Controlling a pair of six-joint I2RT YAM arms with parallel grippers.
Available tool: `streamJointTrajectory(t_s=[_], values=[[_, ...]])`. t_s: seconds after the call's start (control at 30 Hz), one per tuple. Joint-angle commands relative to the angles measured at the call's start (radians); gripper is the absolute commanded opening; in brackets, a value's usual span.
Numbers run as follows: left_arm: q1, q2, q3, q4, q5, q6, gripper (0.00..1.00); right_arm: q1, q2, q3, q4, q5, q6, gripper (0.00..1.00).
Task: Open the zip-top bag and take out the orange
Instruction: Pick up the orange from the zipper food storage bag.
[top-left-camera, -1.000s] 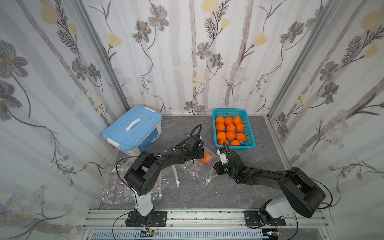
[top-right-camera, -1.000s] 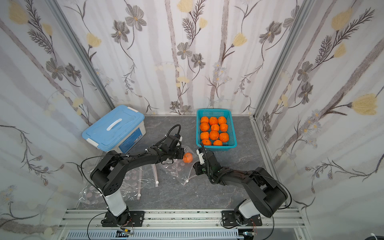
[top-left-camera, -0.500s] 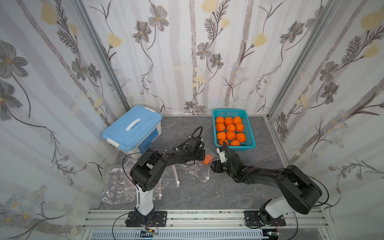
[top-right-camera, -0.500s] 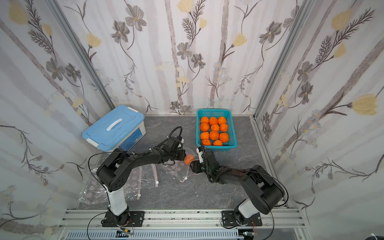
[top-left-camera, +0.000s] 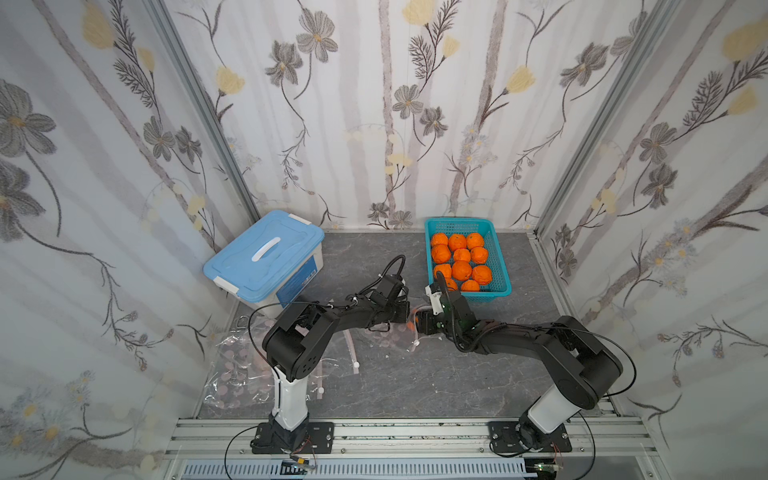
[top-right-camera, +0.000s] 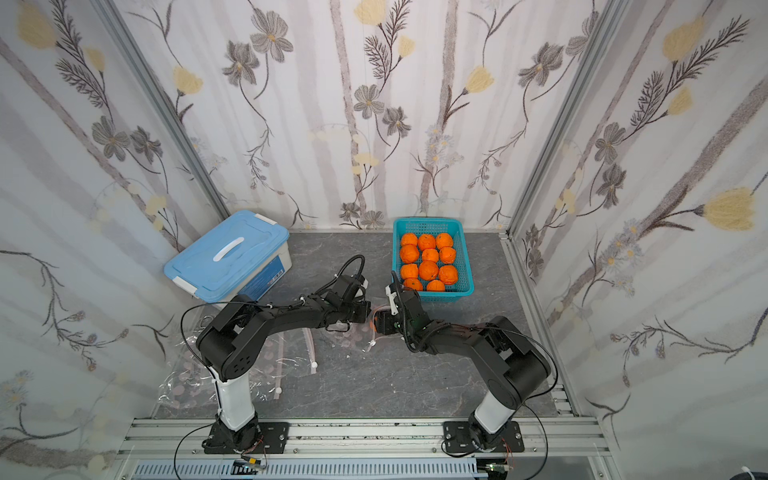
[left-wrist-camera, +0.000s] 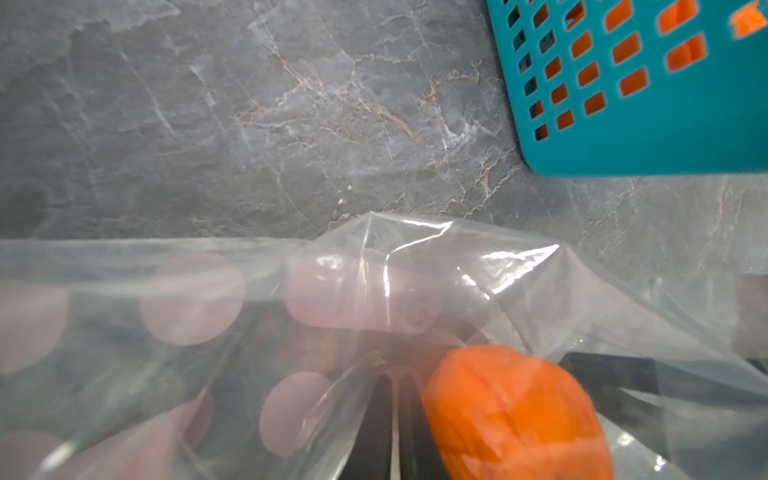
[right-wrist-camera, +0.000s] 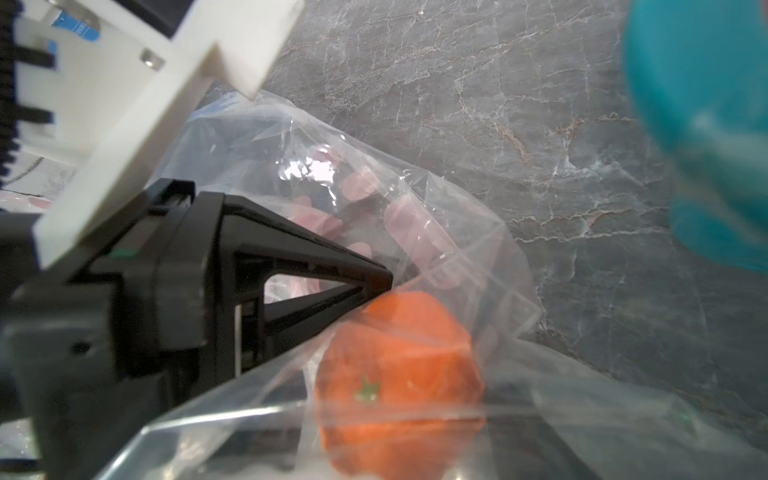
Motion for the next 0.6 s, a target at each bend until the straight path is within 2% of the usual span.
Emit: streamJointTrajectory(t_s=[0.0, 0.13, 0.4, 0.57], values=[[0.002, 0.001, -0.008, 0.015, 0.011, -0.003, 0.09, 0.007, 0.03, 0.032, 0.008, 0.001, -0.012, 0.69], [0.001, 0.005, -0.016, 0.026, 0.017, -0.009, 0.09, 0.021, 0.075, 0.089, -0.028, -0.001, -0.023, 0.67], [0.002, -0.001, -0.032, 0.028, 0.01, -0.003, 0.09, 0.044, 0.093, 0.088, -0.028, 0.002, -0.027, 0.63], [0.0, -0.011, -0.036, 0.023, 0.002, 0.003, 0.09, 0.059, 0.091, 0.088, -0.045, 0.003, -0.044, 0.67]])
